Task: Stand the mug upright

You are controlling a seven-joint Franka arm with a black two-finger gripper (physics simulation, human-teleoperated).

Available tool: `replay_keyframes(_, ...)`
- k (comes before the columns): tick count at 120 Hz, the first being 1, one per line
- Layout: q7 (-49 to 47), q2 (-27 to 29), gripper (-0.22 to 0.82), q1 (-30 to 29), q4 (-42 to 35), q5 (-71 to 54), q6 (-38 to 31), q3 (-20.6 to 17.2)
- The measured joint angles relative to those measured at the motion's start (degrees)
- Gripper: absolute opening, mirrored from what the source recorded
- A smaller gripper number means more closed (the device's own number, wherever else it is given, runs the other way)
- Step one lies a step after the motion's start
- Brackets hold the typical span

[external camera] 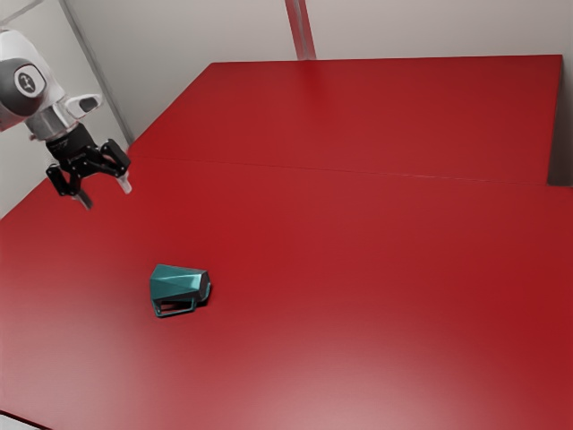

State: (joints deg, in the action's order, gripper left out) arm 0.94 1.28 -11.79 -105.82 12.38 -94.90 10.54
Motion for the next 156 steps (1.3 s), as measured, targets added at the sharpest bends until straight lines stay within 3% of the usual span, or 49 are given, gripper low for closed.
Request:
replay_keyframes(21, 0.4, -4.3, 0.6, -4.7, -5.4, 8.9, -0.2, 0.1)
replay_keyframes(37, 0.6, -7.2, 0.6, -1.2, -8.3, 13.1, -0.5, 0.2)
replay_keyframes(70, 1.7, -13.4, 0.6, -1.4, -8.5, 15.7, -4.5, 0.3)
replay_keyframes(144, 5.3, -19.1, 0.6, -2.0, -8.0, 25.4, -9.2, 0.4)
replay_keyframes(150, 5.5, -19.2, 0.55, -2.0, -8.0, 26.1, -9.3, 0.4)
replay_keyframes(156, 5.6, -19.3, 0.43, -2.0, -8.1, 26.5, -9.4, 0.3)
